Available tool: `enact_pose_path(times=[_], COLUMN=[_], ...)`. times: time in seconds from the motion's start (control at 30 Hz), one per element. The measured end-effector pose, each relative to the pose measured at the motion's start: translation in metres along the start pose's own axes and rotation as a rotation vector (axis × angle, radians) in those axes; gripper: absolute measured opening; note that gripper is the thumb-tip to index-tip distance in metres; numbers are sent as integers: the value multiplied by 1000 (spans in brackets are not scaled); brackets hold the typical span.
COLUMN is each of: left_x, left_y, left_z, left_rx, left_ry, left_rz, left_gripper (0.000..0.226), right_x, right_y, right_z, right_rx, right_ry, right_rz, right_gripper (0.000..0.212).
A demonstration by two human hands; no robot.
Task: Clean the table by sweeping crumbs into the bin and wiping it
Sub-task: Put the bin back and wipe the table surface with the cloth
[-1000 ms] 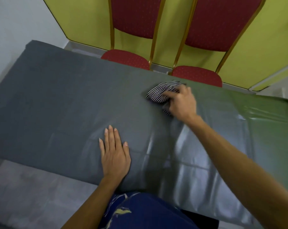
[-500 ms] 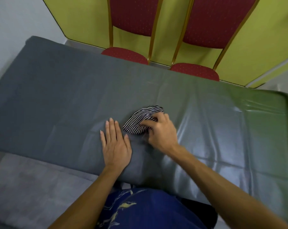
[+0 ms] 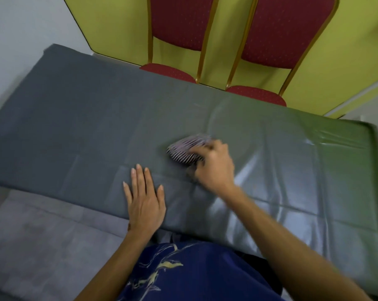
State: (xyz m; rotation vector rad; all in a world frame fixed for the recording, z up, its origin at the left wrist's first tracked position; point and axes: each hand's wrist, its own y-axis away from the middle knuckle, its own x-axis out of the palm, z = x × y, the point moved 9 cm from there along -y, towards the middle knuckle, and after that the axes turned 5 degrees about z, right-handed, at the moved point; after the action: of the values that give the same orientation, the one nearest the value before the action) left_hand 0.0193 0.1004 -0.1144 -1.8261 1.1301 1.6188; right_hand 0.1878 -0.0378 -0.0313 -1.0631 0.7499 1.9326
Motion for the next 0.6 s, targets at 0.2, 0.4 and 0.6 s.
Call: enact_pose_path(times=[0.2,0.4,0.6], left_x=[-4,-2,1], left_y=[2,3,0], left_z=[-1,-3,0], left_rx=[-1,1,36], left_ry=[-30,-28,35], left_rz=[-33,-22,23], left_gripper=[66,67,70], right_x=[29,-41,-48], right_y=[43,9,13], right_z=[26,-93,-85], right_rx=[-180,189,271], right_ry=[88,111,152], right_rz=[16,-146,-141], right_gripper=[57,53,48])
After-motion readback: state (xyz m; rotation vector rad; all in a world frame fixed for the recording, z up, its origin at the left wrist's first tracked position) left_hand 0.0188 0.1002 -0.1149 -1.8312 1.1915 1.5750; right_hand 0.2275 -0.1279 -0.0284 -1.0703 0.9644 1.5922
